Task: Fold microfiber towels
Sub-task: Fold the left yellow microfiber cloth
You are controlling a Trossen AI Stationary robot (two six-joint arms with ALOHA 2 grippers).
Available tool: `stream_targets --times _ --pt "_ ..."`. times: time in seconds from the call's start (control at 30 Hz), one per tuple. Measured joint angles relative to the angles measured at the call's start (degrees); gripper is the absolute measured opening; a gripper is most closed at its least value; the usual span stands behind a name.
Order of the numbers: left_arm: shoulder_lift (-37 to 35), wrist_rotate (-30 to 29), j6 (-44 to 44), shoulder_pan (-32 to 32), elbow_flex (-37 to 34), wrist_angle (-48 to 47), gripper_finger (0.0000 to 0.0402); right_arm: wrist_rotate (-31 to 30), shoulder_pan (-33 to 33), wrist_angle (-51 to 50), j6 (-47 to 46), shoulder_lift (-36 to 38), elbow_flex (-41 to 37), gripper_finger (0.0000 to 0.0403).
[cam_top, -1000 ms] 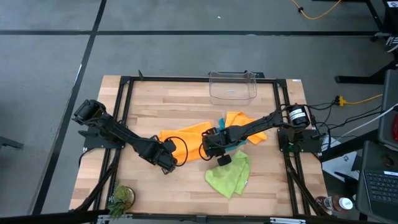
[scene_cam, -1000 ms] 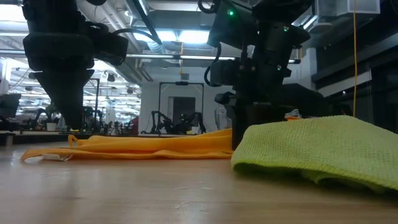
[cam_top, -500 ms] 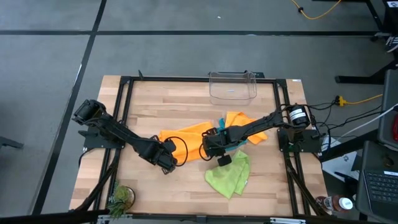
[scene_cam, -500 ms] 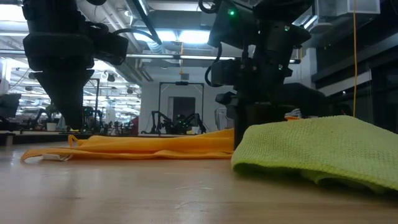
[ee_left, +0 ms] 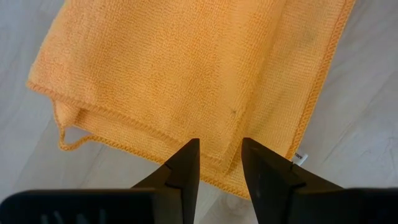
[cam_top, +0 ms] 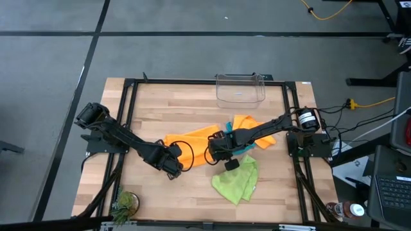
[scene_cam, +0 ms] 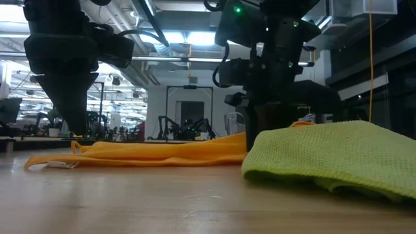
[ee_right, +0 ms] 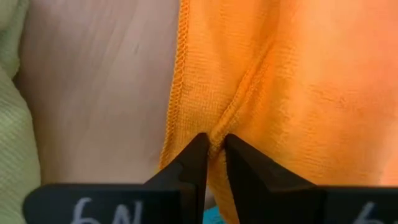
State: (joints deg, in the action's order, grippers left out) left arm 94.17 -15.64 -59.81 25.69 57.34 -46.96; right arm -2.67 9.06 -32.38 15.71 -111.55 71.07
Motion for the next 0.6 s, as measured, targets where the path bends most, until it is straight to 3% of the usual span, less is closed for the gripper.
stream_targets --times 0.6 --pt "0.0 0.0 0.0 0.0 0.0 0.1 0.0112 1.3 -0.1 0.1 -0.2 0.0 0.0 0.0048"
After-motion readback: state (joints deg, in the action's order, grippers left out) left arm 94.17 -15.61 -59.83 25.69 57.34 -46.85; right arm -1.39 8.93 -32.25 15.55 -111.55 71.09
